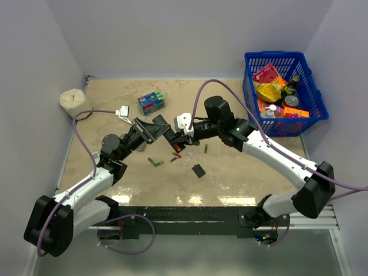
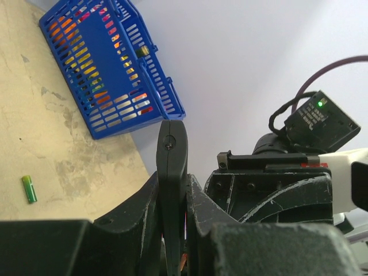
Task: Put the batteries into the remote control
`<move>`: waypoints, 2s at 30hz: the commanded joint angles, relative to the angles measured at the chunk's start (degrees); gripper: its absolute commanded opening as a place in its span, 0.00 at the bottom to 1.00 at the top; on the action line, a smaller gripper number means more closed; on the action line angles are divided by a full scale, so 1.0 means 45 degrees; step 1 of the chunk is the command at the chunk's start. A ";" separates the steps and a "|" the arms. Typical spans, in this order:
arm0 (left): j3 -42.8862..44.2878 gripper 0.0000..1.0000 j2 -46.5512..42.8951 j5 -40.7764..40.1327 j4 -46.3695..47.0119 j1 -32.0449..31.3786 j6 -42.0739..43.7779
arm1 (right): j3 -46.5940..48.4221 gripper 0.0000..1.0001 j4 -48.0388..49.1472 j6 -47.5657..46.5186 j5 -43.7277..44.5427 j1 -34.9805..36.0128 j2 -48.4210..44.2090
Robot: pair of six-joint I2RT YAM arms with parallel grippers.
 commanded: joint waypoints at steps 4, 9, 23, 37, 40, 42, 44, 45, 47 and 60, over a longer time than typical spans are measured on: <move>-0.0218 0.00 -0.1036 -0.1883 0.2446 0.0175 -0.1739 | -0.1488 0.13 0.0454 0.1106 0.0554 -0.0126 -0.0489; -0.0004 0.00 -0.0725 -0.1611 0.3207 0.0175 -0.1641 | -0.1781 0.15 0.0394 0.1145 0.0591 -0.0126 -0.0273; 0.0192 0.00 0.0077 -0.1024 0.4927 0.0175 -0.1934 | -0.2348 0.06 0.1469 0.1828 -0.1477 -0.0126 0.0097; 0.0602 0.00 0.0058 -0.0419 0.4363 0.0214 -0.0728 | -0.1920 0.04 0.1256 0.2199 -0.1439 -0.0146 0.0333; 0.0602 0.00 -0.0059 -0.0360 0.3505 0.0234 0.0422 | -0.1451 0.12 0.1002 0.2375 -0.1497 -0.0146 -0.0154; 0.0583 0.00 -0.0118 -0.0535 0.2762 0.0253 0.1032 | -0.1178 0.21 0.0864 0.2434 -0.1634 -0.0126 -0.0448; 0.0525 0.00 -0.0216 -0.0594 0.2156 0.0312 0.2105 | -0.1040 0.30 0.0533 0.2590 -0.1693 -0.0146 -0.0722; 0.0505 0.00 -0.0274 -0.0807 0.1805 0.0409 0.2573 | -0.0982 0.32 0.0435 0.2629 -0.1693 -0.0127 -0.0800; 0.0311 0.00 -0.0411 -0.0907 0.1490 0.0546 0.3083 | -0.0962 0.42 0.0220 0.3058 -0.1480 -0.0165 -0.1014; -0.0335 0.00 -0.1349 0.0770 0.1781 0.1054 0.4492 | -0.1450 0.89 0.2719 0.8683 0.2699 -0.1044 -0.2326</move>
